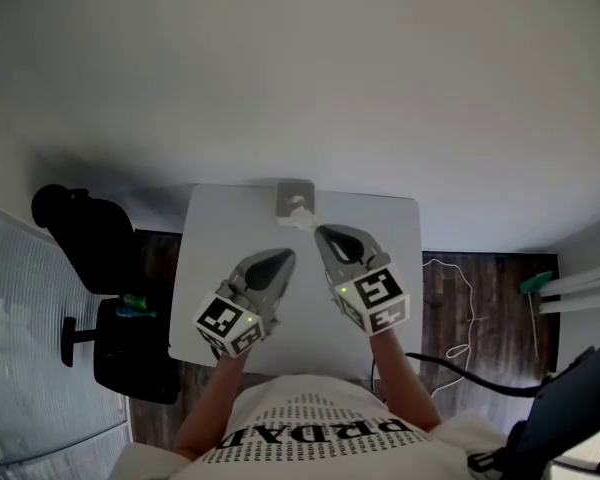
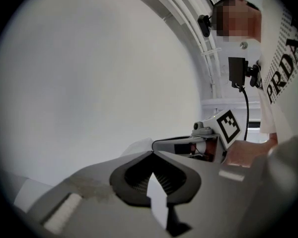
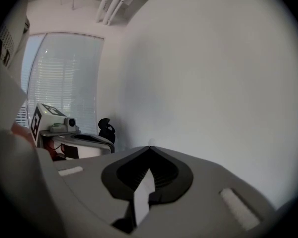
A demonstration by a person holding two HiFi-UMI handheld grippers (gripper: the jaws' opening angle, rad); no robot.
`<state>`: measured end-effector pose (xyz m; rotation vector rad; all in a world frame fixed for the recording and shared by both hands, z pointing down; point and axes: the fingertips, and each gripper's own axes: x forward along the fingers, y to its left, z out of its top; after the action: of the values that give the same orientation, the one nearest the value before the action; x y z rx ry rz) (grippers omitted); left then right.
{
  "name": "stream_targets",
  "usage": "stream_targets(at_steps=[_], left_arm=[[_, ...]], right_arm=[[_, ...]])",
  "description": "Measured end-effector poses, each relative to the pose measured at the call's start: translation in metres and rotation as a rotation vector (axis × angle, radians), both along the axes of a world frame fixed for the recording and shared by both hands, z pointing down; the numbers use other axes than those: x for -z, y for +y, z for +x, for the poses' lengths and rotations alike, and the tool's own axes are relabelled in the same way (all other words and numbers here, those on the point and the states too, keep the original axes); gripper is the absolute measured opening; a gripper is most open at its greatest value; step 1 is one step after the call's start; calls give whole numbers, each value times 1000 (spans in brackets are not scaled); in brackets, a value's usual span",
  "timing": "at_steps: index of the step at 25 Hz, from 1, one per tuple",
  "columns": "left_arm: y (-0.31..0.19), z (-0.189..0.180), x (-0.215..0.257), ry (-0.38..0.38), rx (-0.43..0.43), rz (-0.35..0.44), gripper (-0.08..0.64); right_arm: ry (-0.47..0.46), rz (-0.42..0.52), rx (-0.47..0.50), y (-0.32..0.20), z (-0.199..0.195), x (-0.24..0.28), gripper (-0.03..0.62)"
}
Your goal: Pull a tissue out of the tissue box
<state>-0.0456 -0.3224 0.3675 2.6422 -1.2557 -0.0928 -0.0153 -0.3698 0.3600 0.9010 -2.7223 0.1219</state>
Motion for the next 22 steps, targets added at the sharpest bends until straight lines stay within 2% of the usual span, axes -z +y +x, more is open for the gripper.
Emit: stream_targets(at_steps=[11, 22], left_arm=[[12, 14, 18, 8, -25, 21, -8], [20, 24, 15, 3, -50, 5, -8]], right_arm=[[-26, 23, -38, 23, 15, 24, 9], [-45, 38, -46, 33, 23, 26, 8]])
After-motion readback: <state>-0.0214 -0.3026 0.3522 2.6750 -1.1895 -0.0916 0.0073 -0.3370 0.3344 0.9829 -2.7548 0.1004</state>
